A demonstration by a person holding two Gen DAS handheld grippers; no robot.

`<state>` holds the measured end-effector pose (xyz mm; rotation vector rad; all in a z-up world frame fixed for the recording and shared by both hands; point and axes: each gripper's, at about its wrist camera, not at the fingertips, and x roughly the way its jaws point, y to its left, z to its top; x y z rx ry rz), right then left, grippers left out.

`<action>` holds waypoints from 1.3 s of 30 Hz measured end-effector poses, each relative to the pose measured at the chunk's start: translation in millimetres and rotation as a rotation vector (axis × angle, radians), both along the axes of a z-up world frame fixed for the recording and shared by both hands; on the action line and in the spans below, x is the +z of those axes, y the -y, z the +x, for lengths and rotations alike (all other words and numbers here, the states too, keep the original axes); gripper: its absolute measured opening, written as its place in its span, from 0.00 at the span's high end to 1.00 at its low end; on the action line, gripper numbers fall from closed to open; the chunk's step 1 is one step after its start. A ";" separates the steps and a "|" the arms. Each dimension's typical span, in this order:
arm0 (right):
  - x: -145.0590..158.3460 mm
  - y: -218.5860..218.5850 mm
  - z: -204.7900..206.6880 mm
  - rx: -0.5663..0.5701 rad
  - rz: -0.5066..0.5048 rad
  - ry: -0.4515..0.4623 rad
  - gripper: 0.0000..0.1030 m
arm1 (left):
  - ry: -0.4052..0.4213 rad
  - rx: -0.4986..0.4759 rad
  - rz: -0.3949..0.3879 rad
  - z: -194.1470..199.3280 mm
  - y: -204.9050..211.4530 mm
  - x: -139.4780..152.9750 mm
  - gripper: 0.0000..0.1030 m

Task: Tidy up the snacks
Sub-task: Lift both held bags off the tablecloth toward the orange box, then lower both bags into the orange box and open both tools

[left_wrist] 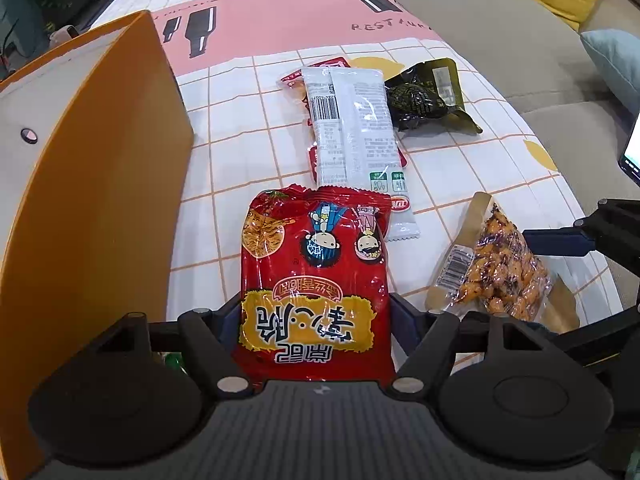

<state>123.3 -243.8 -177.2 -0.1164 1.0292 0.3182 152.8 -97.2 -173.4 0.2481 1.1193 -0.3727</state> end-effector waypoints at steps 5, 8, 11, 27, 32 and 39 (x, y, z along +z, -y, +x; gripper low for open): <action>3.7 3.8 -1.9 -0.036 0.020 -0.012 0.35 | 0.024 0.020 -0.024 -7.0 -4.0 12.1 0.20; 8.2 5.2 -4.0 -0.059 0.026 -0.011 0.37 | 0.036 0.025 -0.030 -11.2 -4.5 22.9 0.20; 12.9 7.6 -6.6 -0.086 0.033 -0.010 0.38 | 0.049 0.039 -0.039 -15.5 -6.1 36.5 0.20; 92.5 -22.4 -22.4 -0.087 0.156 0.161 0.38 | 0.167 0.109 -0.165 -30.2 -51.1 138.8 0.20; 121.2 -54.8 -17.7 -0.007 0.184 0.213 0.38 | 0.201 0.163 -0.172 -23.8 -85.5 158.2 0.20; 149.8 -122.6 -3.9 0.172 0.137 0.275 0.38 | 0.221 0.201 -0.027 -1.8 -129.4 164.1 0.20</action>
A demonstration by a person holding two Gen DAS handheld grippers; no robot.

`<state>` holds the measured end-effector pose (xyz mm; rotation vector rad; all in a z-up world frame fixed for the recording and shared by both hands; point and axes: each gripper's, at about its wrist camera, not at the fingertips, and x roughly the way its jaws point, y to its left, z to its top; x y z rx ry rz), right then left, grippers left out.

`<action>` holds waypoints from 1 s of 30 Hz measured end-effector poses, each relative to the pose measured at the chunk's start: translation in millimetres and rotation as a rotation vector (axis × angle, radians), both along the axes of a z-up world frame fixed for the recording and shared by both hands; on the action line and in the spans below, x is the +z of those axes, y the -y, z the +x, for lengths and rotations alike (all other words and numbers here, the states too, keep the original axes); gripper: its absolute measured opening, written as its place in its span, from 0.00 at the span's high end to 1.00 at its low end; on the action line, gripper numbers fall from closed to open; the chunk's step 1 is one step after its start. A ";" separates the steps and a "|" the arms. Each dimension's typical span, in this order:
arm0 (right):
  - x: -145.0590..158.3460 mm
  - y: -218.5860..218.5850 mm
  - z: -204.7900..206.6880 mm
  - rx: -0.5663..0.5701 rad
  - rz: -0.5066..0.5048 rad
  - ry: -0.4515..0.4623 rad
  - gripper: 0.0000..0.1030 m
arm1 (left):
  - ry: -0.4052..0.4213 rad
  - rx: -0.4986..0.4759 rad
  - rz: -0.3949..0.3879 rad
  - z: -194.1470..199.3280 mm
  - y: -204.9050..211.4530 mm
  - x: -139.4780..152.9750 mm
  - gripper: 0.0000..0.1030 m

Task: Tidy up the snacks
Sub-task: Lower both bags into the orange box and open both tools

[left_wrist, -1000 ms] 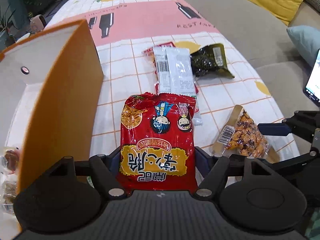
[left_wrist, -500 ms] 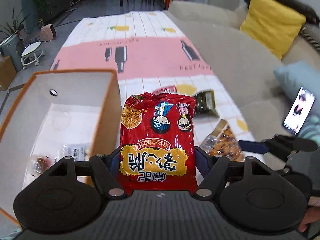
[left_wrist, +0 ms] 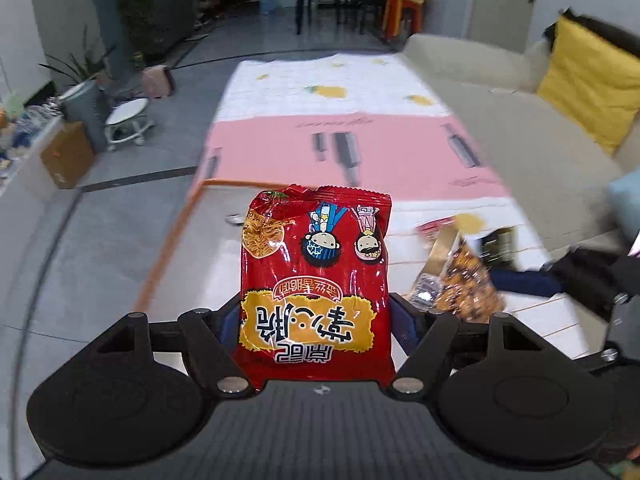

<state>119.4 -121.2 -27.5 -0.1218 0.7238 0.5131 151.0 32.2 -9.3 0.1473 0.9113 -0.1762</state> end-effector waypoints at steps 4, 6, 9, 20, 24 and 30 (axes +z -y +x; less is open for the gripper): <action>1.0 -39.8 13.4 0.096 -0.071 0.015 0.38 | -0.060 0.019 0.068 22.2 -20.7 -15.2 0.20; 0.1 -58.0 20.0 0.144 -0.123 0.037 0.38 | -0.087 0.027 0.095 30.6 -30.9 -22.4 0.20; -4.8 -79.8 33.2 0.198 -0.192 0.045 0.38 | -0.086 0.012 0.158 38.4 -38.7 -31.2 0.20; -32.7 -117.5 78.4 0.350 -0.376 0.075 0.39 | -0.194 -0.057 0.225 64.2 -51.6 -76.3 0.20; -43.2 -124.1 85.9 0.401 -0.416 0.059 0.39 | -0.221 -0.080 0.259 69.0 -51.7 -88.9 0.19; -63.0 -140.4 95.2 0.477 -0.478 0.029 0.59 | -0.233 -0.103 0.325 72.3 -47.5 -104.2 0.19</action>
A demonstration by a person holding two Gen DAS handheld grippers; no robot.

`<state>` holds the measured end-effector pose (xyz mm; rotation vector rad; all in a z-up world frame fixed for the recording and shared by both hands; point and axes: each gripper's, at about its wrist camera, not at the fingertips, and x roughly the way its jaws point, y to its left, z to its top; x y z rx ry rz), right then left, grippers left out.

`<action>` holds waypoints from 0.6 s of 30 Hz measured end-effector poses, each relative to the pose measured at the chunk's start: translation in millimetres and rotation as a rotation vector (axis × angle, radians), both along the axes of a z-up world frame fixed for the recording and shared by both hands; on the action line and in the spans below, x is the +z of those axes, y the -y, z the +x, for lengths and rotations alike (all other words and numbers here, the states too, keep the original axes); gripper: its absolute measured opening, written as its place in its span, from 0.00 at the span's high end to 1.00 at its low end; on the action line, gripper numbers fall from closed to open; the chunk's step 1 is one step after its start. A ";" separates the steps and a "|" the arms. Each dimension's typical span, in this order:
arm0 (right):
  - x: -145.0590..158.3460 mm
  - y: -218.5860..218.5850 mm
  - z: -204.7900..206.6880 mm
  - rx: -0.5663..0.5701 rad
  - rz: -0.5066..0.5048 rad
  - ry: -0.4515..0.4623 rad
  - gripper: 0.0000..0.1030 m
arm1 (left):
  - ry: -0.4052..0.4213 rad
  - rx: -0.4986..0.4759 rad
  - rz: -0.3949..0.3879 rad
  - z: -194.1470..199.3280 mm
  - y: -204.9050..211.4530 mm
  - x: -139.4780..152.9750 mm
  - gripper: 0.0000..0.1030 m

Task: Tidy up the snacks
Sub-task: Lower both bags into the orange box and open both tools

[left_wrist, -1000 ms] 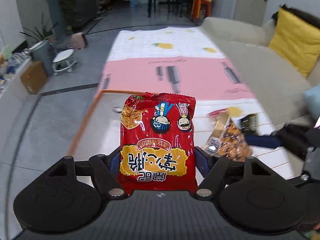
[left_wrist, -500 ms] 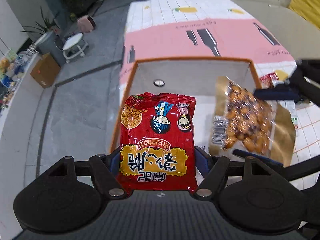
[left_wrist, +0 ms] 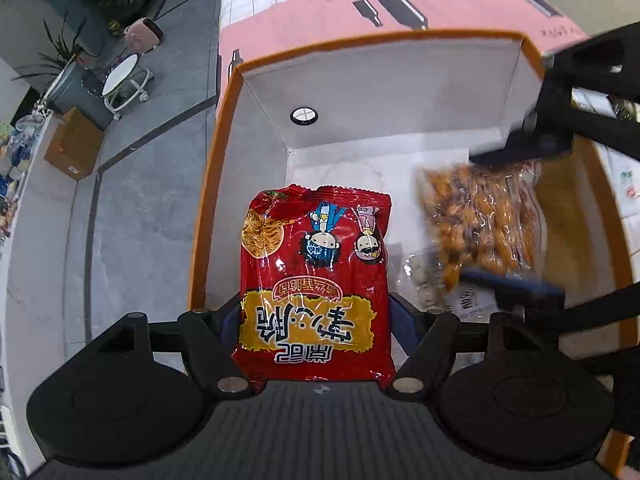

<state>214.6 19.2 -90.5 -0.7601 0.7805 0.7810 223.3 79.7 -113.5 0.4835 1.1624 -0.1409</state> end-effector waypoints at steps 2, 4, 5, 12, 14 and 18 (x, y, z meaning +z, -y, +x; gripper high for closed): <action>-4.9 -3.0 0.9 0.001 -0.025 -0.011 0.72 | -0.008 -0.010 0.017 -0.1 3.2 -5.4 0.19; -9.3 -3.8 3.9 0.000 -0.044 -0.014 0.72 | -0.020 -0.013 0.027 0.6 5.2 -10.1 0.19; -10.6 -3.4 5.8 -0.003 -0.045 -0.025 0.72 | -0.025 -0.010 0.031 0.9 5.5 -12.6 0.19; -10.3 0.9 21.1 -0.034 -0.033 -0.052 0.67 | -0.012 -0.030 0.062 -1.5 12.1 -14.3 0.13; -8.3 0.9 23.3 -0.042 -0.033 -0.047 0.63 | 0.002 -0.039 0.056 -5.3 13.5 -12.1 0.12; -4.2 2.3 14.9 -0.051 -0.034 -0.036 0.55 | 0.026 -0.057 0.098 -10.7 19.5 -7.6 0.06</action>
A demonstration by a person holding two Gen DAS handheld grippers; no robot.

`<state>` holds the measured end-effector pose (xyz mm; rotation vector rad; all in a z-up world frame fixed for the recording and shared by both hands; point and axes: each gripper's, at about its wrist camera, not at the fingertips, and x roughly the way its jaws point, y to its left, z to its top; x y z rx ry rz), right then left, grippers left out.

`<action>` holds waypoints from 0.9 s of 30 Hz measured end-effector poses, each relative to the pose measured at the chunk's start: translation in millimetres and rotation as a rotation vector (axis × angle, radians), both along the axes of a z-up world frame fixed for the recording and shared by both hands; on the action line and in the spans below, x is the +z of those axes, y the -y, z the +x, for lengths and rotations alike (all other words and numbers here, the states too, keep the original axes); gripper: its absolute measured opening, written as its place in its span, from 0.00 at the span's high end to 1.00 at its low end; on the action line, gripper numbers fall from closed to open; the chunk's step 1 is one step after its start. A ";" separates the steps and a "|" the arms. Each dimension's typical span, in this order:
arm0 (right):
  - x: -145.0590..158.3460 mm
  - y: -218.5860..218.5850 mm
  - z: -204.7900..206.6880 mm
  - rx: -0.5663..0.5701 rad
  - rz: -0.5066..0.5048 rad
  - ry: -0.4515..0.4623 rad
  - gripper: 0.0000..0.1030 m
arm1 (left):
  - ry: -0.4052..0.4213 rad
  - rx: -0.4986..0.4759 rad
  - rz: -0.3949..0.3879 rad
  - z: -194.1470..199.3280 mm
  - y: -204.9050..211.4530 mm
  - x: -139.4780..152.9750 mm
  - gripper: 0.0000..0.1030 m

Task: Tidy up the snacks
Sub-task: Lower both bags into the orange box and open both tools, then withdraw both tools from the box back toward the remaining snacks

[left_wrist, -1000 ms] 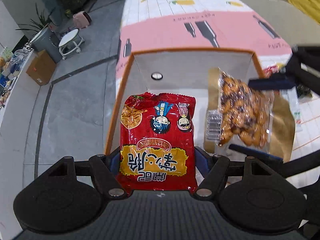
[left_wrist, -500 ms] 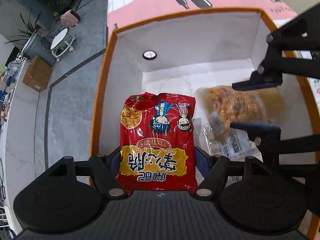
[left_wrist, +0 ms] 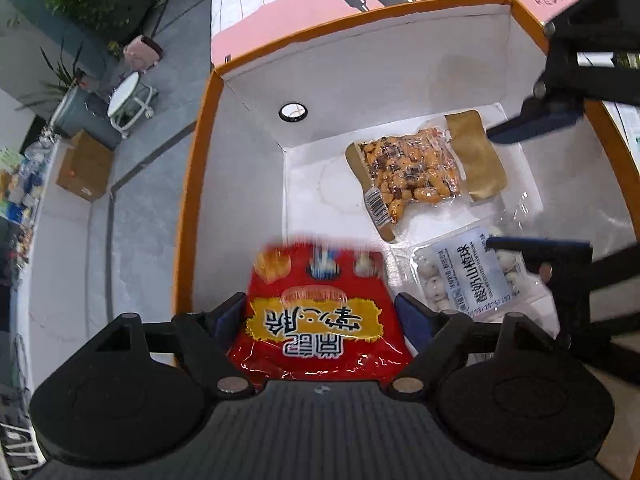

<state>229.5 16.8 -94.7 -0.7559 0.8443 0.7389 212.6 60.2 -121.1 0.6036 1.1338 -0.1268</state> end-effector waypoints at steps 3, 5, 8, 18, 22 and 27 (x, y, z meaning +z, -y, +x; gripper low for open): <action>2.7 0.9 -5.8 -0.011 -0.002 0.008 0.53 | 0.017 -0.008 0.007 -2.3 -1.6 6.8 0.05; 2.8 2.4 -4.3 -0.021 0.008 0.006 0.50 | 0.021 0.008 -0.023 -2.9 -4.3 13.3 0.05; 5.0 8.2 -5.7 -0.038 0.026 0.010 0.48 | 0.033 0.027 -0.051 -3.8 -8.8 22.8 0.04; 30.8 36.7 -18.8 -0.126 0.127 0.045 0.26 | 0.151 0.018 -0.102 -19.0 -4.4 54.4 0.04; 43.8 60.8 -26.3 -0.218 0.196 0.061 0.23 | 0.222 -0.001 -0.120 -31.2 7.6 68.6 0.08; 58.3 98.0 -48.7 -0.318 0.292 0.089 0.20 | 0.276 0.000 -0.240 -43.7 22.5 91.0 0.16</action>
